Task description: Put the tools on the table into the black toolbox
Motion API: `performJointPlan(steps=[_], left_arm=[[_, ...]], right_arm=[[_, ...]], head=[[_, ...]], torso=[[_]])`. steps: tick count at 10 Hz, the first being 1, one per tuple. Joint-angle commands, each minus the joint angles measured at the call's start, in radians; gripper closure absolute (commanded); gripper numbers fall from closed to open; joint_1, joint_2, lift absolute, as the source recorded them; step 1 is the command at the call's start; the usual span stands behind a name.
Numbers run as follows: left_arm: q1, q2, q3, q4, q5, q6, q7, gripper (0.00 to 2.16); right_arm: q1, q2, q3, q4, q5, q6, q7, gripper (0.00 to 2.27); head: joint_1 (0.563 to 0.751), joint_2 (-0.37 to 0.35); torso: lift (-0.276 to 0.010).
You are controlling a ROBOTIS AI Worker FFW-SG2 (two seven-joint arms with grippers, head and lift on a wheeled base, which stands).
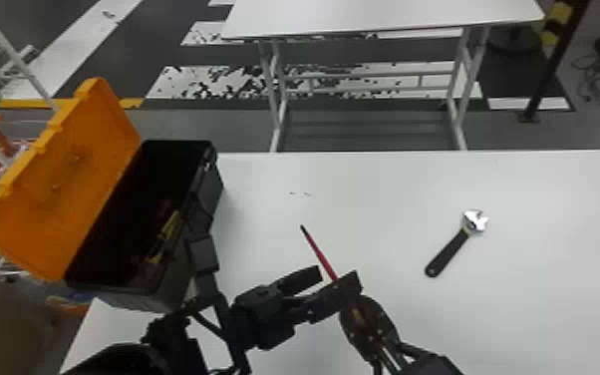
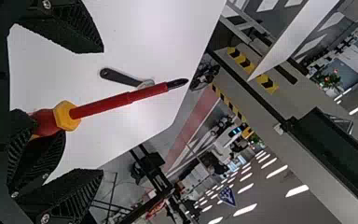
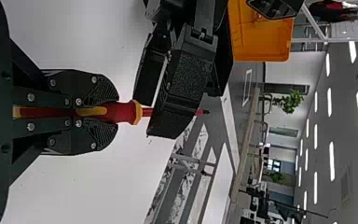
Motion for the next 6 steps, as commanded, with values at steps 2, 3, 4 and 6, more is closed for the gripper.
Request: performJointPlan(steps=[2,3,4,6], left_arm=[[-0.014,-0.002,-0.004,0.004,-0.007,-0.003,0.011,0.09],[-0.016,-0.004,-0.004,0.009,-0.004,0.0,0.014,0.15],[-0.019,-0.008,-0.004,0.012,0.002,0.0,0.016,0.21],[-0.022,-0.008,-0.003,0.02,0.011,0.0,0.014,0.84]], right_arm=[[-0.004,-0.002,0.009,0.001,0.003,0.001,0.0,2.11],[-0.004,-0.003,0.013,0.001,0.005,0.004,0.0,2.11],[-0.004,-0.005,0.014,0.001,0.006,0.004,0.0,2.11],[-0.004,-0.005,0.014,0.001,0.008,0.008,0.0,2.11]], head=[[0.695,0.178],[0.695,0.18],[0.695,0.182],[0.695,0.182]], torso=[[-0.075],[-0.075],[-0.075],[-0.075]])
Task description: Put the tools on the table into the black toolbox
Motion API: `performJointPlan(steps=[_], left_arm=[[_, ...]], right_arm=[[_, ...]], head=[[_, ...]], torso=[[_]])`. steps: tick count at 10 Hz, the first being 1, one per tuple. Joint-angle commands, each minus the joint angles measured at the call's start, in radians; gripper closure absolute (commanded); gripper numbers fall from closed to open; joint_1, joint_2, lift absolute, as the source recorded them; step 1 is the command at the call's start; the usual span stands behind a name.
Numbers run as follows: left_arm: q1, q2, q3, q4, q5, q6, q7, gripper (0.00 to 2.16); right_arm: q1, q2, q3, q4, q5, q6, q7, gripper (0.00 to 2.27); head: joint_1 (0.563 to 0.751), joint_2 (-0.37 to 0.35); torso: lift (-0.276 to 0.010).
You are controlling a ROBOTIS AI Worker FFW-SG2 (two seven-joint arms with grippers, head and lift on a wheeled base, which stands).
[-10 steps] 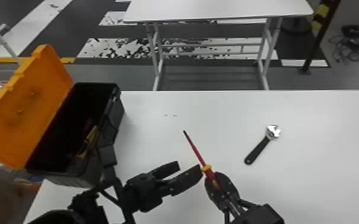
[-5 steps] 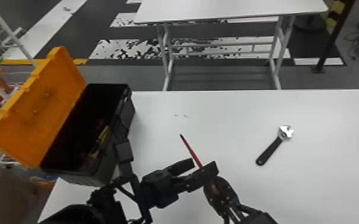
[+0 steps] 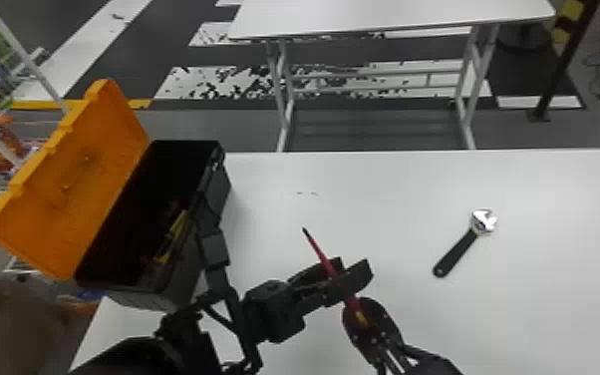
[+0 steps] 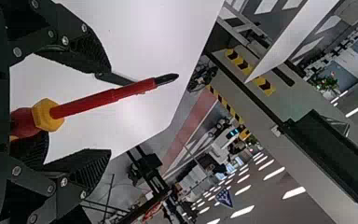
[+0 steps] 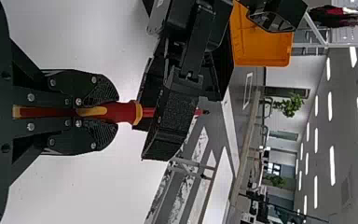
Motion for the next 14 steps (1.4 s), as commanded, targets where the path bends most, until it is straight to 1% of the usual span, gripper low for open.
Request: performJointPlan(steps=[1,2,3,4,6,7,8,9,10,13,14], left_arm=[[-0.005,0.0,0.003,0.004,0.005,0.001,0.001,1.32],[-0.005,0.0,0.003,0.002,0.006,0.001,0.011,1.75],[-0.009,0.003,0.006,-0.002,0.0,0.023,0.011,1.9],[-0.014,0.002,0.004,-0.001,-0.006,0.041,0.012,2.13],[-0.014,0.0,0.008,-0.002,-0.015,0.041,0.012,2.13],[-0.014,0.002,0.009,-0.002,-0.015,0.041,0.014,2.13],[-0.014,0.002,0.009,-0.002,-0.017,0.041,0.014,2.13],[-0.014,0.002,0.009,-0.002,-0.015,0.041,0.02,2.13],[-0.014,0.0,0.011,-0.001,-0.01,0.05,0.021,2.13],[-0.014,0.0,0.023,-0.001,0.002,0.05,0.027,2.13],[-0.012,0.002,0.046,-0.007,0.008,0.054,0.027,2.13]], right_arm=[[0.0,0.0,0.0,0.0,0.0,0.001,0.0,2.11],[0.0,0.0,0.0,0.0,0.0,0.001,-0.001,2.11],[0.002,0.0,0.002,0.0,0.0,0.001,-0.001,2.11],[0.003,0.0,0.002,0.0,0.0,0.001,-0.001,2.11],[0.005,-0.002,0.002,0.0,0.0,-0.002,-0.008,2.11],[0.006,-0.002,0.002,0.0,0.0,-0.002,-0.02,2.0],[0.006,-0.002,0.005,0.0,0.0,-0.005,-0.034,1.61],[0.008,-0.009,0.006,0.0,0.0,-0.009,-0.034,0.55],[0.008,-0.011,0.008,0.0,0.0,-0.012,-0.035,0.08],[0.022,-0.017,0.006,0.0,0.0,-0.015,-0.086,0.06],[0.037,-0.026,-0.003,0.0,0.0,-0.039,-0.112,0.06]], head=[[0.695,0.181],[0.695,0.181],[0.695,0.183],[0.695,0.185],[0.695,0.184],[0.695,0.185],[0.695,0.184],[0.695,0.182],[0.695,0.182],[0.695,0.179],[0.695,0.175]], torso=[[-0.075],[-0.075],[-0.075],[-0.075],[-0.075],[-0.075],[-0.075],[-0.075],[-0.075],[-0.075],[-0.075]])
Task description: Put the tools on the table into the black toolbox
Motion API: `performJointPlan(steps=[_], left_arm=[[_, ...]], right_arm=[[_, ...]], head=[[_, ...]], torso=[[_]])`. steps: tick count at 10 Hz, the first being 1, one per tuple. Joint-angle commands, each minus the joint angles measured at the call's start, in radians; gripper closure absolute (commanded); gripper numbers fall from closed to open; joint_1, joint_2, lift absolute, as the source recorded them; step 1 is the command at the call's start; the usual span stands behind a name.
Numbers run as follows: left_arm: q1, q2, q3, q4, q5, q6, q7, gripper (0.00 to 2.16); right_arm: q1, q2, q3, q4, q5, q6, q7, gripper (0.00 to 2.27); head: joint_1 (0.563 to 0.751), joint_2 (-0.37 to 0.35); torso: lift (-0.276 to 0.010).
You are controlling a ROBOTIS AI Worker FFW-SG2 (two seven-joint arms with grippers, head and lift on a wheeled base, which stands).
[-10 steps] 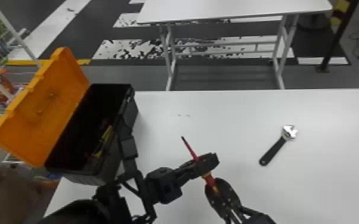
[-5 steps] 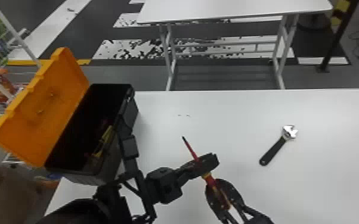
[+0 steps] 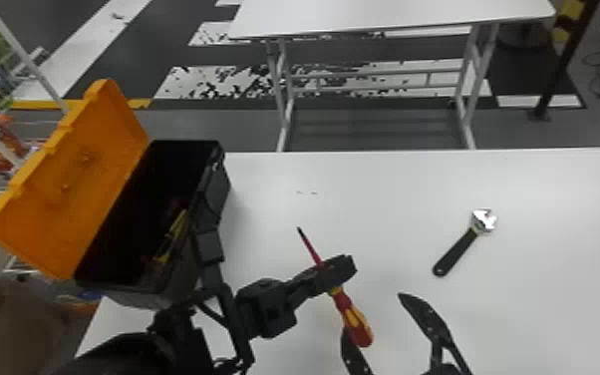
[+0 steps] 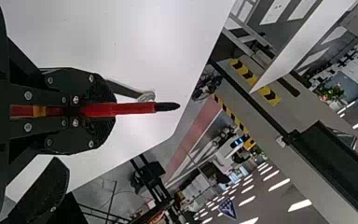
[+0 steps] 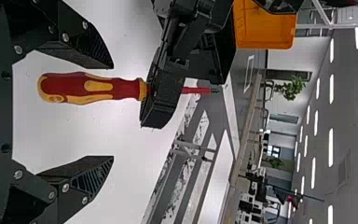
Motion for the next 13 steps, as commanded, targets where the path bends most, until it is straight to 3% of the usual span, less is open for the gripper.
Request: performJointPlan(steps=[1,3,5,9,11,13], left_arm=[[0.0,0.001,0.051,-0.016,0.02,0.017,0.0,2.13],[-0.003,0.001,0.148,-0.064,0.069,0.081,0.003,2.13],[-0.008,0.003,0.246,-0.099,0.114,0.081,0.018,2.13],[-0.074,0.009,0.455,-0.127,0.158,0.109,0.041,2.13],[-0.109,0.012,0.507,-0.119,0.137,0.109,0.054,2.13],[-0.137,0.006,0.515,-0.091,0.048,0.106,0.055,2.13]], right_arm=[[0.031,-0.005,-0.026,0.001,0.0,-0.033,-0.006,0.06],[0.082,-0.005,-0.08,0.015,-0.011,-0.112,-0.02,0.06],[0.117,-0.002,-0.13,0.04,-0.038,-0.22,-0.052,0.06],[0.142,0.018,-0.178,0.052,-0.08,-0.257,-0.052,0.06],[0.142,0.024,-0.178,0.054,-0.084,-0.257,-0.052,0.06],[0.14,0.024,-0.181,0.052,-0.098,-0.257,-0.052,0.06]], head=[[0.695,0.172],[0.695,0.186],[0.695,0.209],[0.695,0.282],[0.695,0.346],[0.695,0.35]], torso=[[-0.075],[-0.075],[-0.075],[-0.075],[-0.075],[-0.075]])
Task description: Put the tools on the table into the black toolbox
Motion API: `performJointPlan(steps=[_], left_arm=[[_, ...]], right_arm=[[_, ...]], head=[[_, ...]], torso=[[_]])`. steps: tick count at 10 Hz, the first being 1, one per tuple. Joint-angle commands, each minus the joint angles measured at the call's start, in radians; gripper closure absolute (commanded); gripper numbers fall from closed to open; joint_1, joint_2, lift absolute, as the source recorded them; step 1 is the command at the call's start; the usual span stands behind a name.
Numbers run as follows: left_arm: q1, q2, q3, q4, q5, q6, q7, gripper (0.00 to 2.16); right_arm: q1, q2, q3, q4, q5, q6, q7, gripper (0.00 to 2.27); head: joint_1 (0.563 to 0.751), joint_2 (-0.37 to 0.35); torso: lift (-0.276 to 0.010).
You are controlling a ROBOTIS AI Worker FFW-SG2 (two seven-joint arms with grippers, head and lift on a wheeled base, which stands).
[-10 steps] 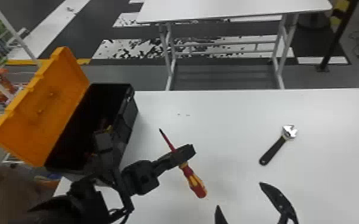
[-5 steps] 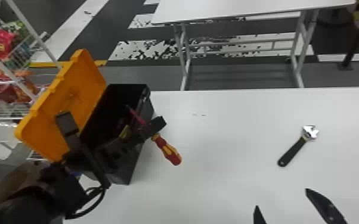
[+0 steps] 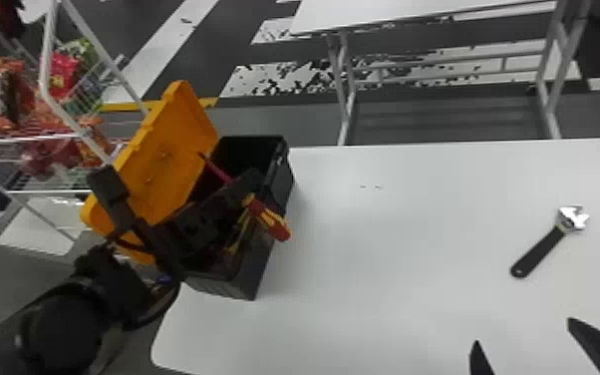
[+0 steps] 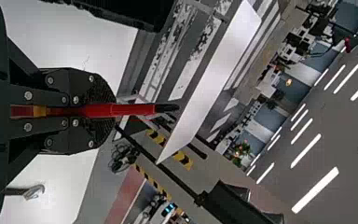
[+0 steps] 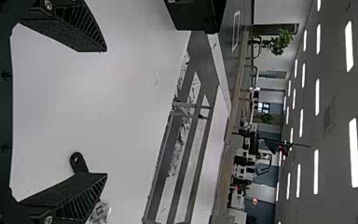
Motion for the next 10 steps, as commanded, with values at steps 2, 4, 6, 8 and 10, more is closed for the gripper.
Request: performJointPlan(steps=[2,4,6,8,10], left_arm=[[-0.04,-0.003,0.033,0.05,-0.047,-0.013,0.008,2.13],[-0.075,-0.002,0.074,0.089,-0.05,-0.025,0.016,2.13],[-0.095,0.003,0.107,0.127,-0.068,-0.04,0.026,2.14],[-0.097,-0.002,0.108,0.158,-0.117,-0.111,0.051,2.0],[-0.094,-0.006,0.105,0.188,-0.12,-0.16,0.071,0.13]], right_arm=[[0.003,0.0,-0.005,0.0,-0.012,0.003,0.0,0.06],[0.004,0.0,-0.007,0.003,-0.019,0.006,0.0,0.06],[0.004,0.0,-0.007,0.006,-0.025,0.009,0.0,0.06],[0.006,0.0,-0.007,0.008,-0.029,0.009,0.0,0.06],[0.007,0.0,-0.009,0.006,-0.034,0.018,0.0,0.06]], head=[[0.695,0.35],[0.695,0.35],[0.695,0.35],[0.695,0.35],[0.695,0.35]], torso=[[-0.075],[-0.075],[-0.075],[-0.075],[-0.075]])
